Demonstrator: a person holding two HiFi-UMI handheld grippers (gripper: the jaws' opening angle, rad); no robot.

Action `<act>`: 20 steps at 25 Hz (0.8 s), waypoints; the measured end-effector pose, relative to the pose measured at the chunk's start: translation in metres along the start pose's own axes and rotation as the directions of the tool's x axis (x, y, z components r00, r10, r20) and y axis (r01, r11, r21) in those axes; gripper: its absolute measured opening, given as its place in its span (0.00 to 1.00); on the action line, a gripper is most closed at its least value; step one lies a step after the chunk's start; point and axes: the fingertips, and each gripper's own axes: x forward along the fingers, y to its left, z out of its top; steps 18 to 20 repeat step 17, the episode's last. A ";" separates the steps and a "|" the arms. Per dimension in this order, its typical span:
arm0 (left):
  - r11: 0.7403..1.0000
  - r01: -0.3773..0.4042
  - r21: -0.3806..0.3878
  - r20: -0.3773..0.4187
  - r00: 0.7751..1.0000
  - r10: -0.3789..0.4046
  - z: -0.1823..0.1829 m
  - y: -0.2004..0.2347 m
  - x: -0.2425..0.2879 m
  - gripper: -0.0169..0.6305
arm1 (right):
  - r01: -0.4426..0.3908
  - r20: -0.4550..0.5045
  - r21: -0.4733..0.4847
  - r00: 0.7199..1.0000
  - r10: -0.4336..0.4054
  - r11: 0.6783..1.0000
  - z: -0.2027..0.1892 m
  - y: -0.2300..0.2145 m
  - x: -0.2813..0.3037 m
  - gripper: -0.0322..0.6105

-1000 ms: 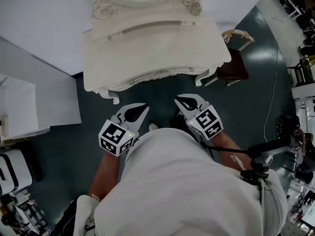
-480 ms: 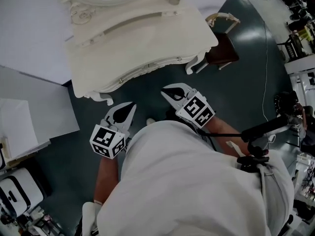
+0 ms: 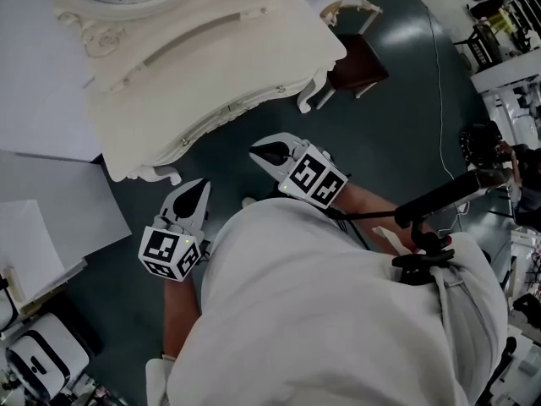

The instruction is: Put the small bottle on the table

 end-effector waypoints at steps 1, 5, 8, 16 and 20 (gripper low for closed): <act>1.000 0.000 -0.001 -0.001 1.000 0.000 0.000 0.000 0.001 0.03 | 0.000 -0.001 0.001 1.000 0.000 1.000 -0.001 -0.001 0.000 0.05; 1.000 -0.004 -0.005 -0.006 1.000 0.003 0.000 0.000 0.005 0.03 | -0.004 -0.006 0.001 1.000 0.004 1.000 -0.004 -0.005 -0.001 0.05; 1.000 -0.005 -0.008 -0.011 1.000 0.005 0.003 0.002 0.011 0.03 | -0.010 -0.012 0.000 1.000 0.010 1.000 -0.005 -0.013 -0.002 0.05; 0.999 -0.025 -0.022 -0.020 1.000 0.025 0.021 0.015 0.037 0.03 | -0.024 -0.011 -0.011 1.000 0.023 1.000 0.001 -0.052 0.004 0.05; 0.999 -0.024 -0.022 -0.021 0.999 0.024 0.023 0.018 0.041 0.03 | -0.023 -0.009 -0.013 1.000 0.022 1.000 0.002 -0.058 0.005 0.05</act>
